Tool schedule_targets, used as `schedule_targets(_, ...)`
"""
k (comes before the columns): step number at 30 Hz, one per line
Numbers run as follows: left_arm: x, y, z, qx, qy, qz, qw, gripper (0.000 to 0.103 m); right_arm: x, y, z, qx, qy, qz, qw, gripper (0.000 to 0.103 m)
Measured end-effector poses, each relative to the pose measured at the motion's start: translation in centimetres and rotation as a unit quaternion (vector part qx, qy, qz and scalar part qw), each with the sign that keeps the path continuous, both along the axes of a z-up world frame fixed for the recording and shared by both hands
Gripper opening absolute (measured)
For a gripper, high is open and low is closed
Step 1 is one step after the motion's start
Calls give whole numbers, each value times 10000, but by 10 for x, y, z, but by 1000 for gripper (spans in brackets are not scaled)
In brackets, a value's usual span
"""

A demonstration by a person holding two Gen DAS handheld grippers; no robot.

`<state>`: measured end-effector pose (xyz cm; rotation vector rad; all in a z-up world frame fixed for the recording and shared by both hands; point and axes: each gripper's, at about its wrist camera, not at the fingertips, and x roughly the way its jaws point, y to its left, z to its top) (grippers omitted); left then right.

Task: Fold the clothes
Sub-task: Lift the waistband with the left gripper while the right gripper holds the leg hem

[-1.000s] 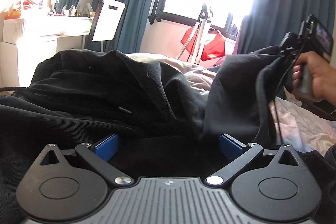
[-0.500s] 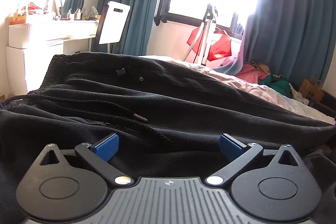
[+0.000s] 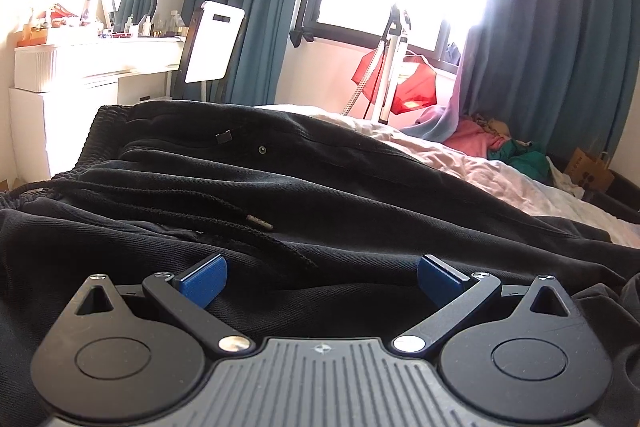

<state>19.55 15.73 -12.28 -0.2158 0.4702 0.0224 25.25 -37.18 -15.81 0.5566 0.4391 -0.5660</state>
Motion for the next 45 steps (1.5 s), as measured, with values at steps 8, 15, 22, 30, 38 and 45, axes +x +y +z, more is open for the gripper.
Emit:
schedule_targets(8, -35, 17, 14, -715, 491, 99, 9962, 101, -63, 12, 6, 854, 176, 422, 9953, 70)
schedule_targets(15, -83, 79, 32, -1816, 1023, 626, 9760, 101, -69, 14, 7, 962, 65, 483, 9942, 70)
schedule_targets(22, -123, 166, 15, -3286, 929, 1542, 9271, 101, -70, -20, -9, 1852, -187, 109, 9825, 70)
schedule_targets(30, -139, 227, -12, -4327, 765, 2229, 8702, 90, -62, -67, -35, 2183, -601, -743, 9712, 70)
schedule_targets(38, -125, 227, -10, -3824, 672, 2389, 8900, 77, -46, -91, -51, 1718, -528, -913, 9795, 54)
schedule_targets(45, -114, 218, -5, -3580, 682, 2409, 8995, 74, -37, -83, -42, 1057, -450, -971, 9886, 55)
